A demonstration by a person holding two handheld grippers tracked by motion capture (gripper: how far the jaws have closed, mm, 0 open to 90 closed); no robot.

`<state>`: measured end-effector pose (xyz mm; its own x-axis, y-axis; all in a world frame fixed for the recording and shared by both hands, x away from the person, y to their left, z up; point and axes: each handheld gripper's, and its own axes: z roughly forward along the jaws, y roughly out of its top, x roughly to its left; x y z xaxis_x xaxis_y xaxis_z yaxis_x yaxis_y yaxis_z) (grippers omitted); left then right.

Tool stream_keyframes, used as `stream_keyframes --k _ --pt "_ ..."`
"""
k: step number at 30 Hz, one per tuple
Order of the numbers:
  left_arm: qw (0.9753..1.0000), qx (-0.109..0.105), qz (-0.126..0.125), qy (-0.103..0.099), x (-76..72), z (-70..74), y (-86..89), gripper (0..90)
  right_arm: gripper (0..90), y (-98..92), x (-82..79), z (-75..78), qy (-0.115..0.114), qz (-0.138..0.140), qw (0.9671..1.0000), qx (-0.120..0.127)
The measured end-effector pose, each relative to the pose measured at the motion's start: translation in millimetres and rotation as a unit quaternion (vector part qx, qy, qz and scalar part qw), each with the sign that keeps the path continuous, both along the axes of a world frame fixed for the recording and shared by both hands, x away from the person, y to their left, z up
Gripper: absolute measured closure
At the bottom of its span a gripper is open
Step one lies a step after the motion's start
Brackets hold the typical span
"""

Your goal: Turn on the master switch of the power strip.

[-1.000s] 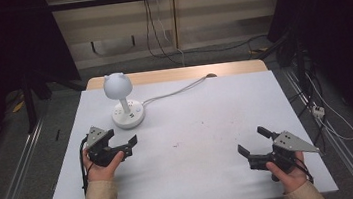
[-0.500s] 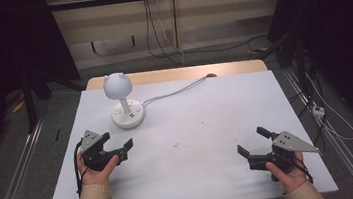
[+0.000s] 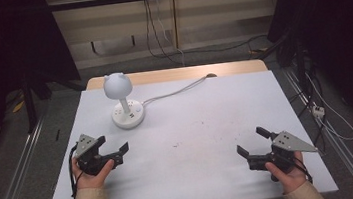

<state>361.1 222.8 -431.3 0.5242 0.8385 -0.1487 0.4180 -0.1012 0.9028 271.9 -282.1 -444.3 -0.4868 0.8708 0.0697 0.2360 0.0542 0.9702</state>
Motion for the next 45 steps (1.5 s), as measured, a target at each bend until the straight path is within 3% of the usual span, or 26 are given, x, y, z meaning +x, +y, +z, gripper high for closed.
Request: stream_keyframes --k 16,45 --pt "1.0 -0.005 0.005 0.001 -8.5 -3.2 16.8 7.0 4.5 0.5 0.2 -0.7 0.001 0.002 1.0 -0.004" --pt "1.0 0.002 0.006 -0.001 -24.4 -4.4 28.8 7.0 4.5 1.4 -0.9 0.0 0.003 0.004 1.0 -0.003"
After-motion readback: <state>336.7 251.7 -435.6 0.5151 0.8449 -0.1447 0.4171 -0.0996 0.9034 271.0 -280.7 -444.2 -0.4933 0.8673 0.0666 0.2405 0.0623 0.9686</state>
